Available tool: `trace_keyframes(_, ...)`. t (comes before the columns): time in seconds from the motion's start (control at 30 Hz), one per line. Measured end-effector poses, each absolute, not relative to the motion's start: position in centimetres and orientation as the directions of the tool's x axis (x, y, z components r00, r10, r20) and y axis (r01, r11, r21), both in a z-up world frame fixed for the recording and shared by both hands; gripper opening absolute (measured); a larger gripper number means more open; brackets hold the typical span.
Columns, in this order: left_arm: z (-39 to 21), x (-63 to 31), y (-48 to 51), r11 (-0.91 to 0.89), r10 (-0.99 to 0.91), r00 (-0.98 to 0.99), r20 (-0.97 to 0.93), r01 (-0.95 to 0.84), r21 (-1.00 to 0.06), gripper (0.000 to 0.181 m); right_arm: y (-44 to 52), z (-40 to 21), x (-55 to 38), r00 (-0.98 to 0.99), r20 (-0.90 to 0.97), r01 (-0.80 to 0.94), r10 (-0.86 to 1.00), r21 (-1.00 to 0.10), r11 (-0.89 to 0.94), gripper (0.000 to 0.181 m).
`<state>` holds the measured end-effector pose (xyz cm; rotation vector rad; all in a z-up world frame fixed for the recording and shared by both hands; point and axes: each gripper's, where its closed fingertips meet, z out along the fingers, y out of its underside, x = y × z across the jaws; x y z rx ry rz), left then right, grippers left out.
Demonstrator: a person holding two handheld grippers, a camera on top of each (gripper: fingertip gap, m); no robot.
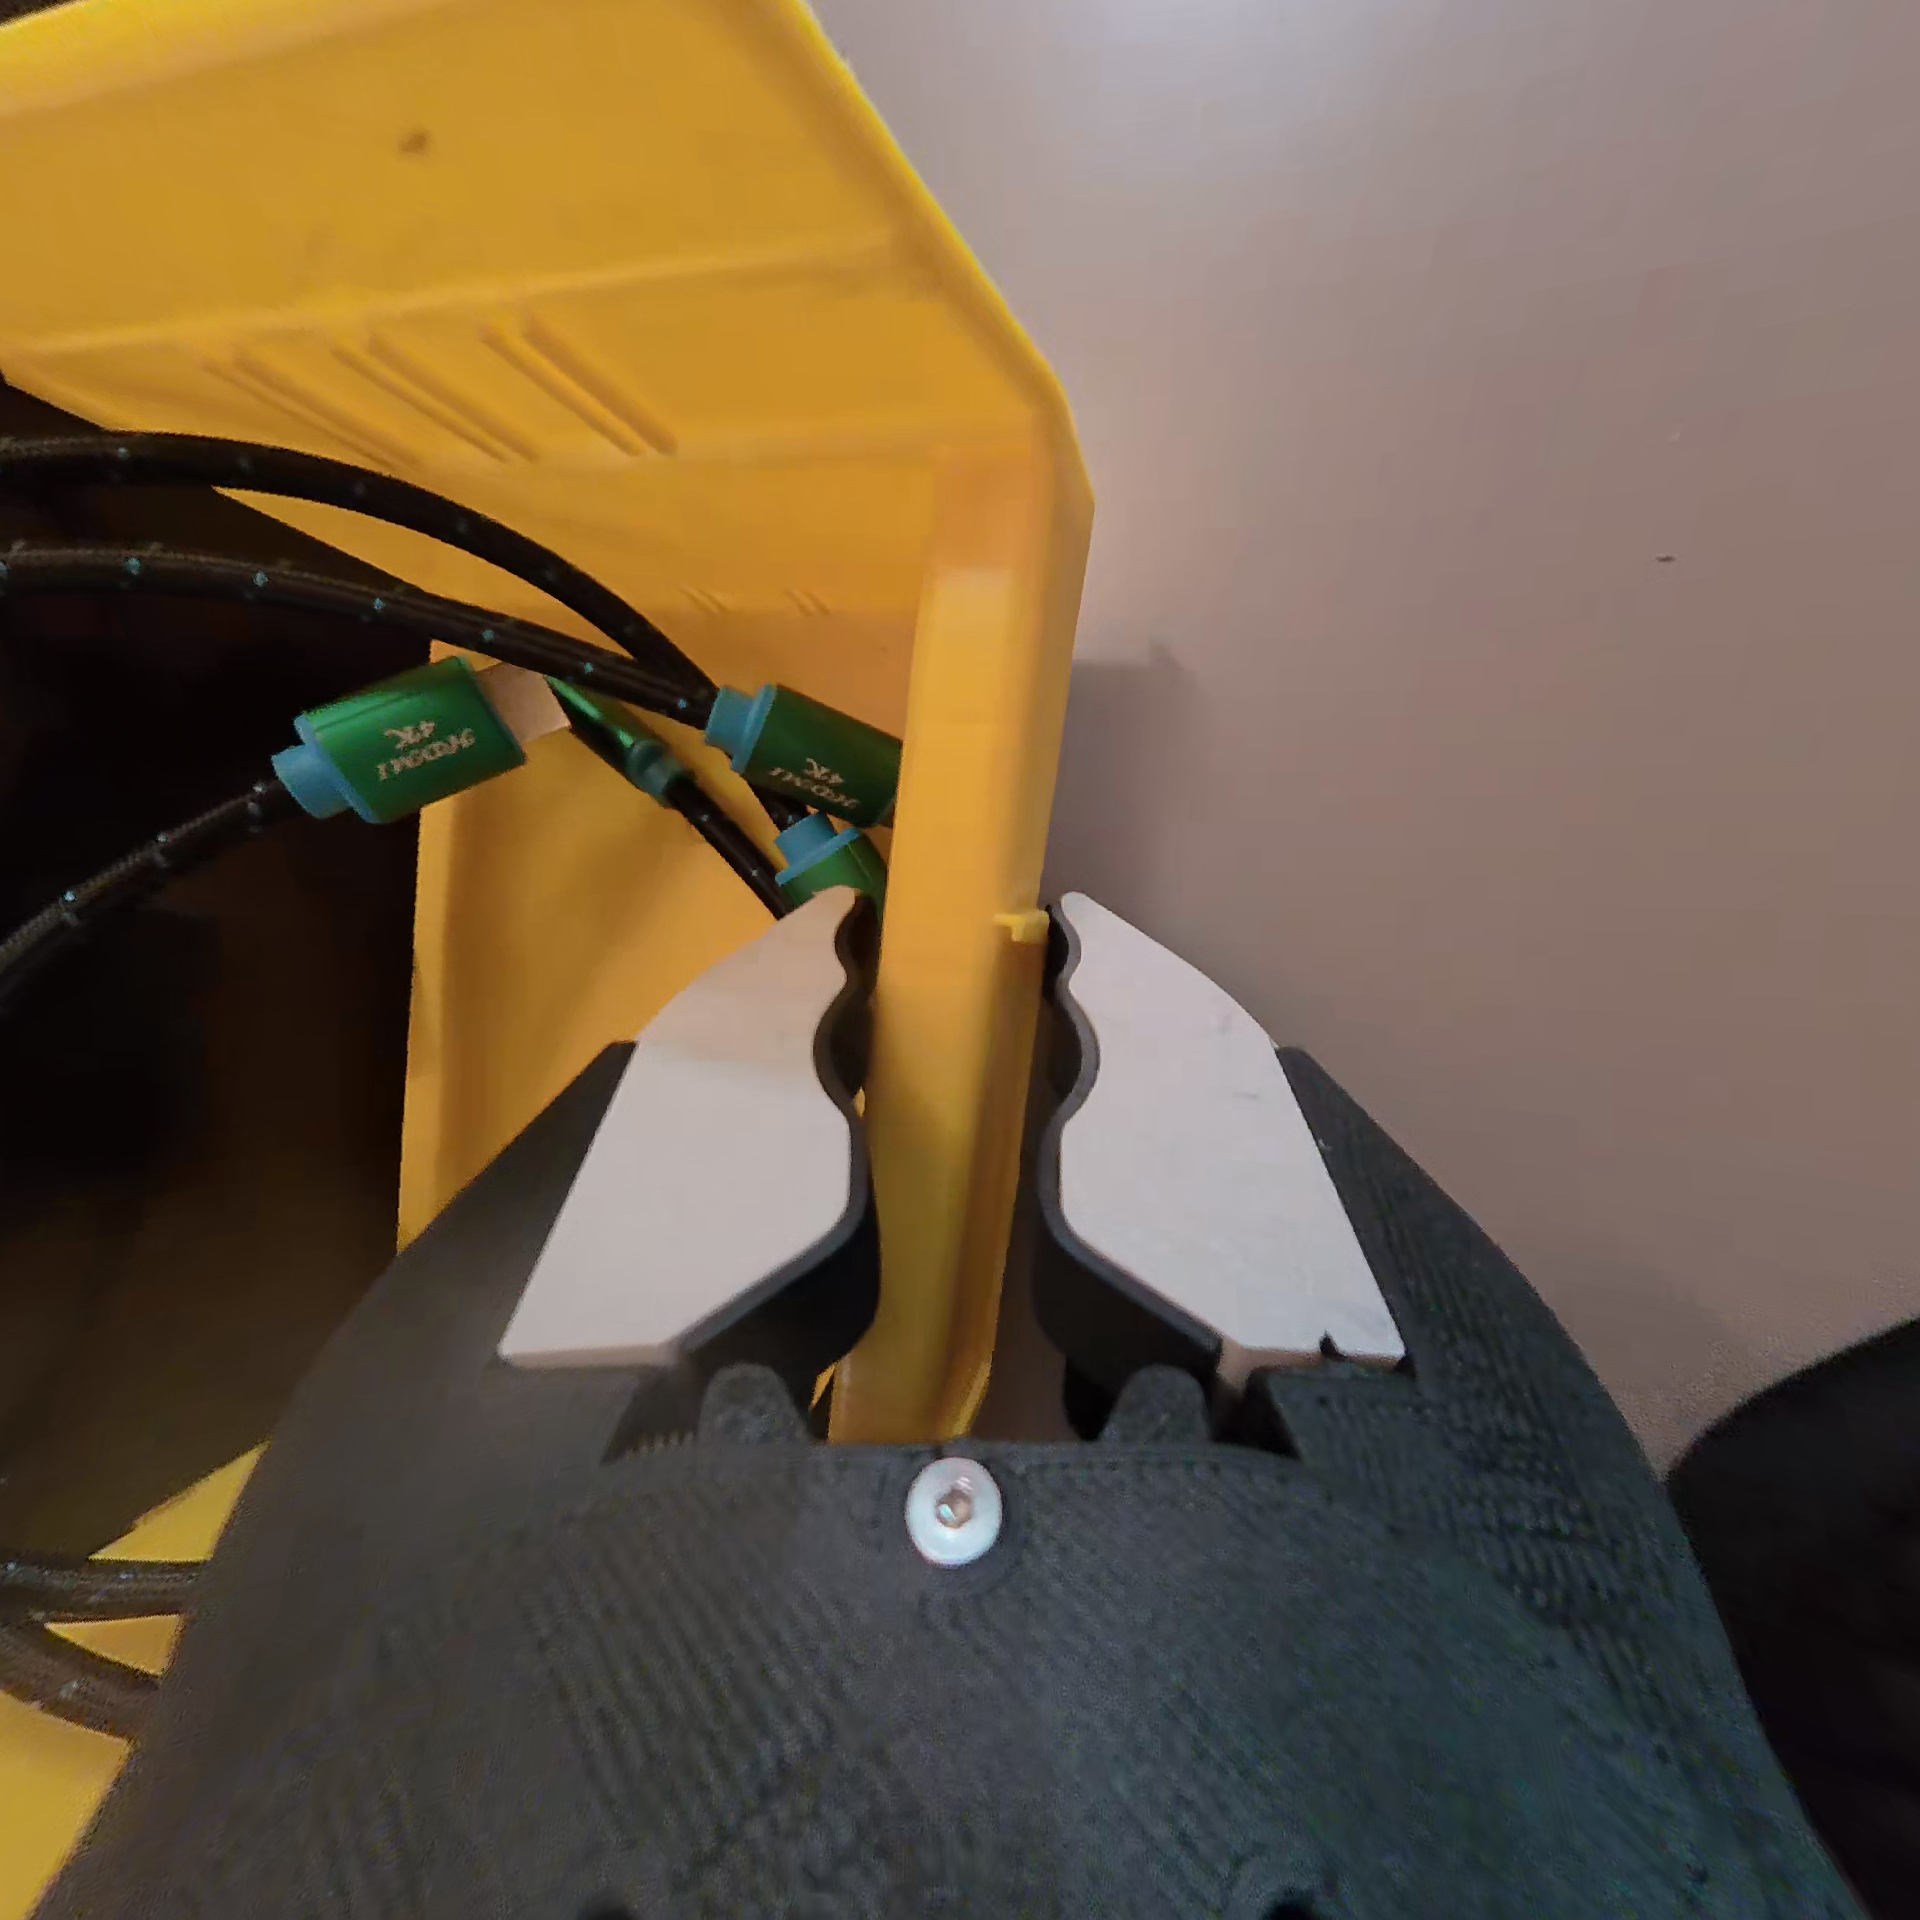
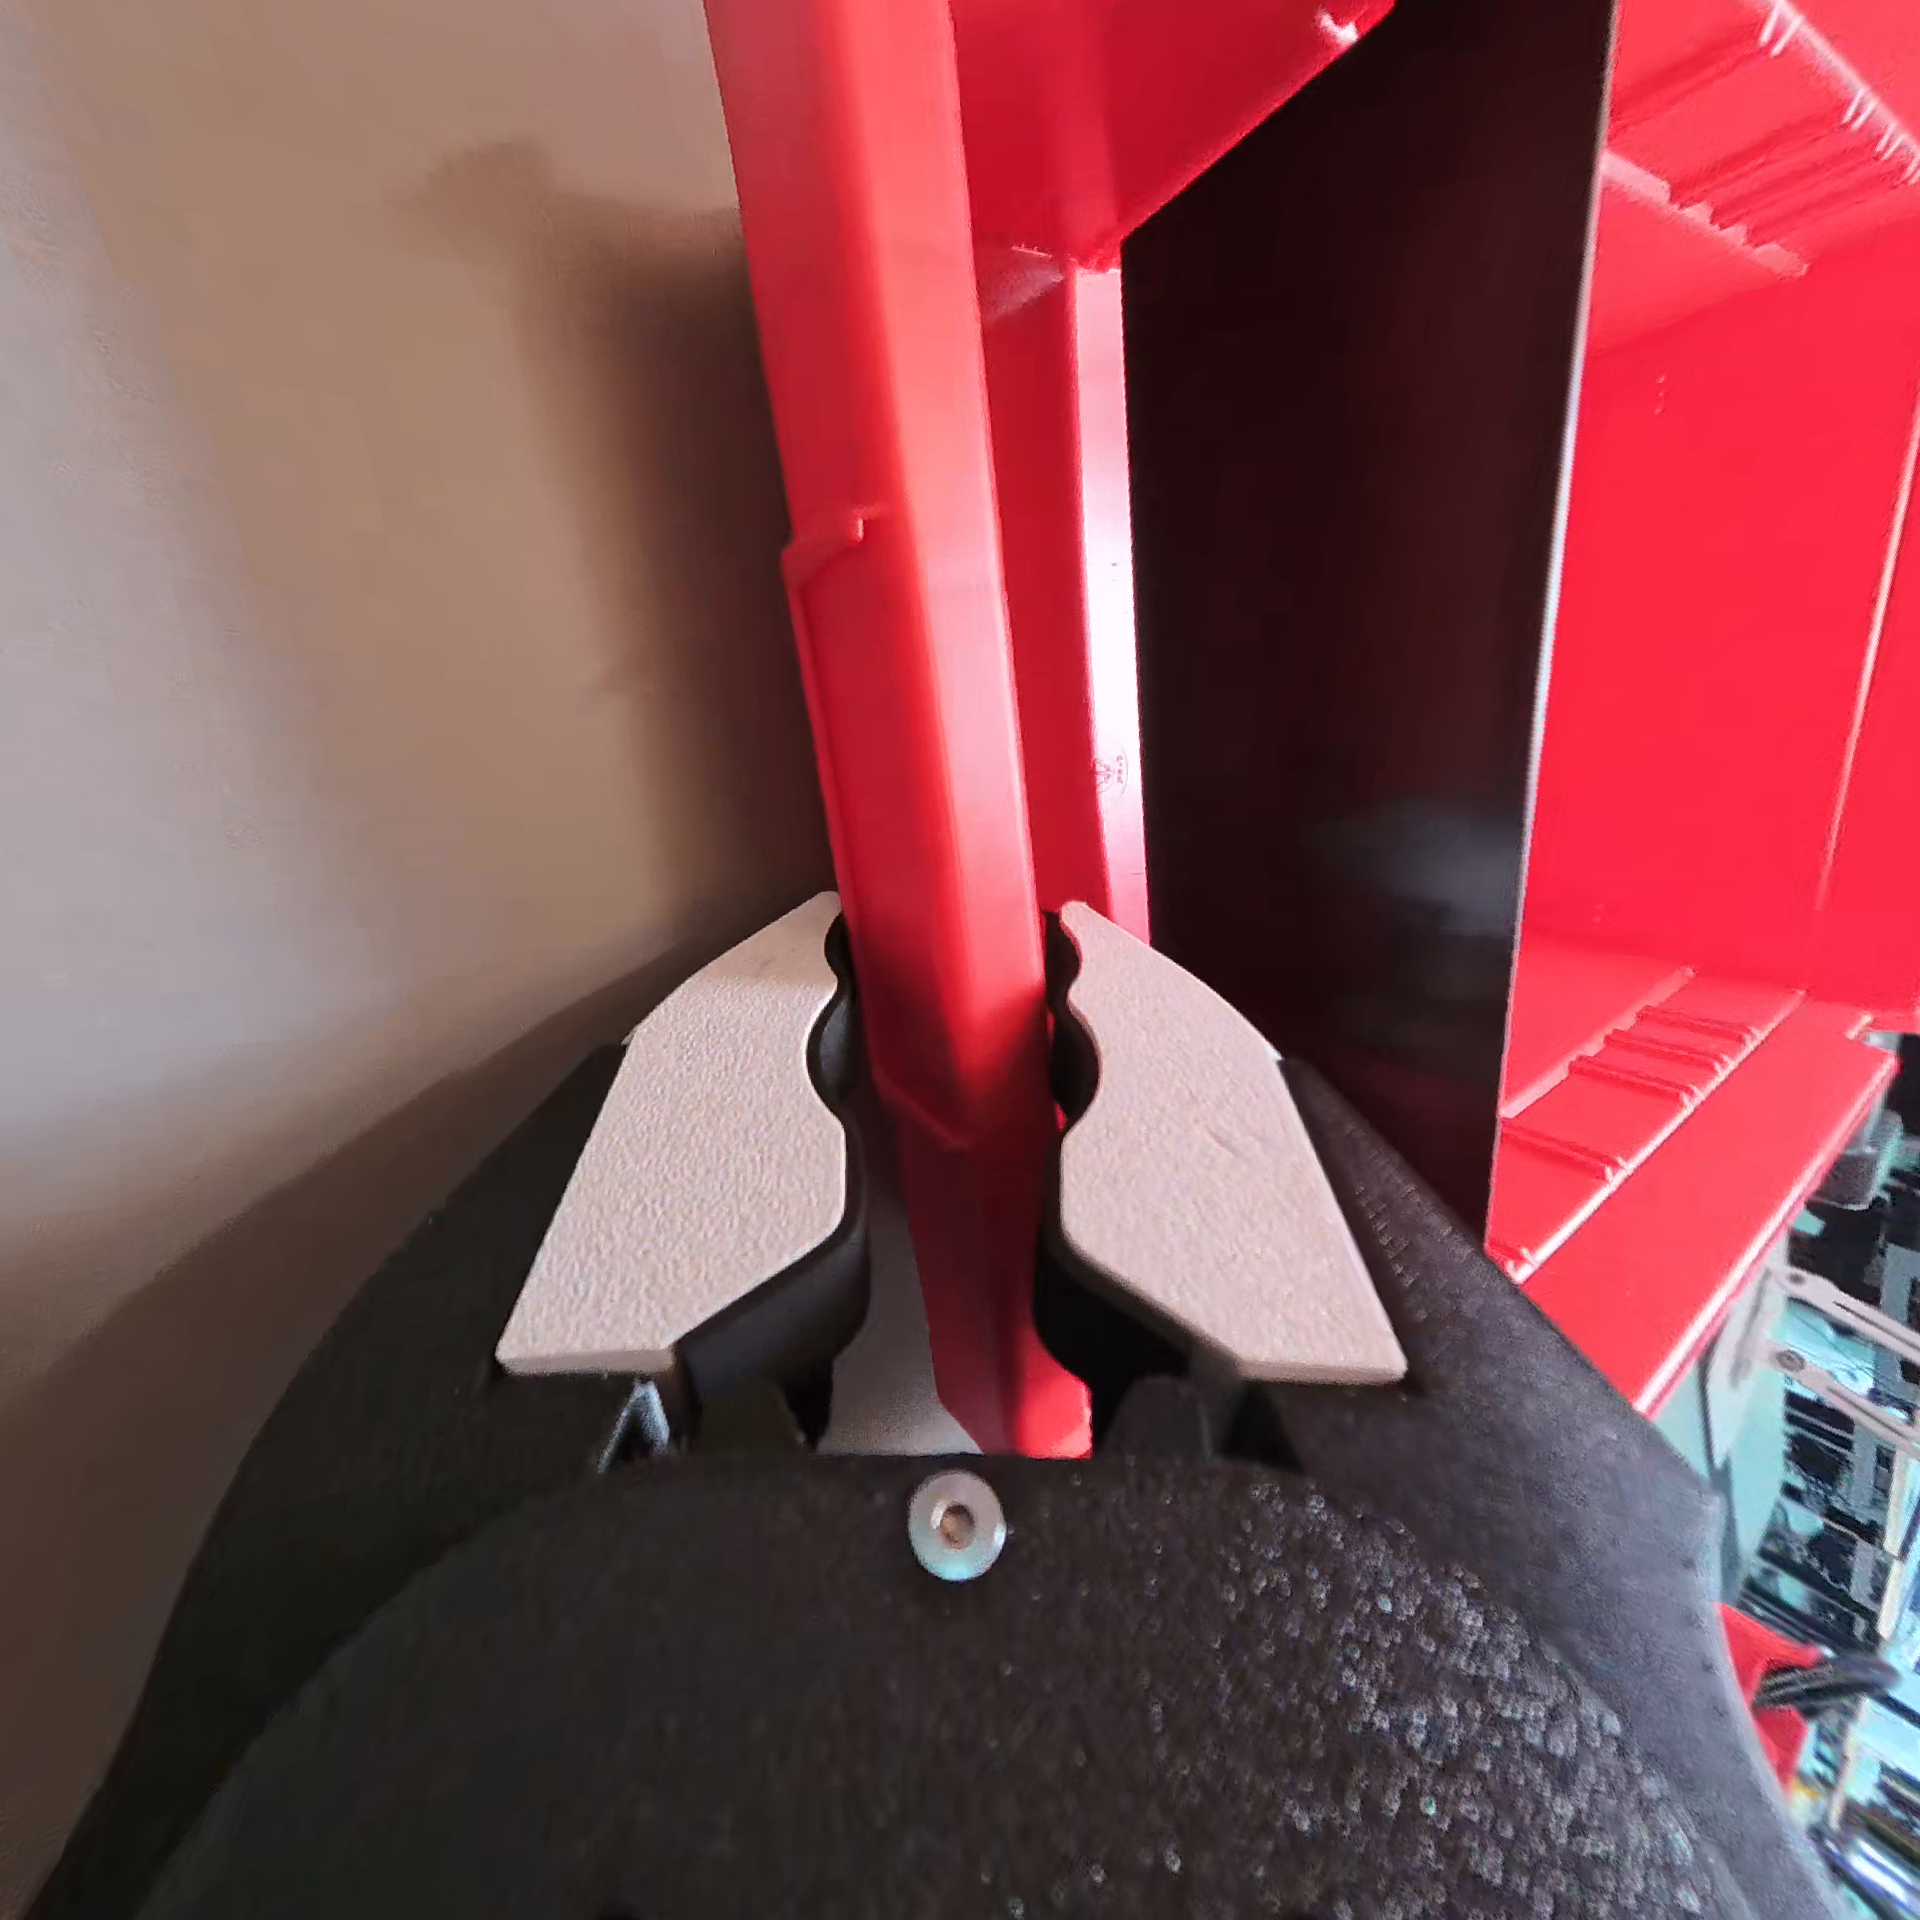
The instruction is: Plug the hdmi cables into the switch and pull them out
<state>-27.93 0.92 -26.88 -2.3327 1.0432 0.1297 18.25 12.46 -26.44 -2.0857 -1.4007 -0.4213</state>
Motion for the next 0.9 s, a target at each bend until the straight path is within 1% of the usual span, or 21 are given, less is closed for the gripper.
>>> trace_keyframes(0.13, -26.9, -29.2, 2.5, -0.548, -0.628, 0.709, -0.321, -0.696, -0.464, 0.032, 14.7, -26.3, 19.8, 0.348, 0.586, 0.937, 0.731, -0.254, -0.242, 0.035)
trace_keyframes(0.2, -26.9, -29.8, 3.4, -0.555, -0.61, 0.717, -0.337, -0.691, -0.463, 0.032, 15.1, -26.1, 20.1, 0.391, 0.547, 0.919, 0.741, -0.282, -0.276, 0.043)
trace_keyframes(0.23, -26.8, -30.2, 3.9, -0.558, -0.602, 0.72, -0.347, -0.689, -0.462, 0.032, 14.8, -25.5, 19.3, 0.444, 0.491, 0.889, 0.749, -0.348, -0.298, 0.044)
trace_keyframes(0.3, -26.8, -30.8, 4.8, -0.561, -0.588, 0.722, -0.364, -0.688, -0.46, 0.032, 14.1, -22.5, 15.8, 0.55, 0.346, 0.772, 0.76, -0.558, -0.305, 0.044)
trace_keyframes(0.37, -26.8, -31.4, 5.7, -0.564, -0.578, 0.725, -0.375, -0.687, -0.459, 0.032, 13.3, -18.6, 12.3, 0.598, 0.231, 0.628, 0.768, -0.731, -0.268, 0.043)
trace_keyframes(0.43, -26.8, -31.9, 6.6, -0.565, -0.572, 0.727, -0.381, -0.685, -0.459, 0.032, 12.5, -15.2, 9.1, 0.606, 0.143, 0.489, 0.782, -0.843, -0.224, 0.043)
trace_keyframes(0.5, -26.7, -32.4, 7.3, -0.558, -0.566, 0.724, -0.395, -0.689, -0.463, 0.032, 12.3, -13.1, 6.5, 0.616, 0.101, 0.378, 0.781, -0.908, -0.181, 0.043)
trace_keyframes(0.53, -26.5, -32.5, 7.5, -0.55, -0.561, 0.725, -0.4, -0.687, -0.475, 0.032, 12.4, -12.6, 5.4, 0.626, 0.09, 0.332, 0.774, -0.929, -0.161, 0.043)
trace_keyframes(0.6, -25.7, -32.2, 7.7, -0.525, -0.547, 0.744, -0.384, -0.662, -0.536, 0.033, 13.0, -12.7, 3.5, 0.648, 0.077, 0.266, 0.758, -0.955, -0.13, 0.042)
trace_keyframes(0.73, -23.1, -31.6, 6.6, -0.495, -0.512, 0.811, -0.285, -0.549, -0.674, 0.038, 14.1, -15.7, 1.1, 0.67, 0.034, 0.186, 0.741, -0.975, -0.123, 0.042)
trace_keyframes(0.83, -20.1, -32.5, 6.0, -0.453, -0.465, 0.84, -0.279, -0.497, -0.74, 0.041, 14.3, -17.8, 0.0, 0.663, 0.033, 0.176, 0.748, -0.978, -0.112, 0.04)
trace_keyframes(0.9, -17.6, -34.4, 6.5, -0.44, -0.401, 0.862, -0.311, -0.479, -0.759, 0.042, 14.1, -18.4, -0.4, 0.65, 0.044, 0.186, 0.758, -0.977, -0.102, 0.04)
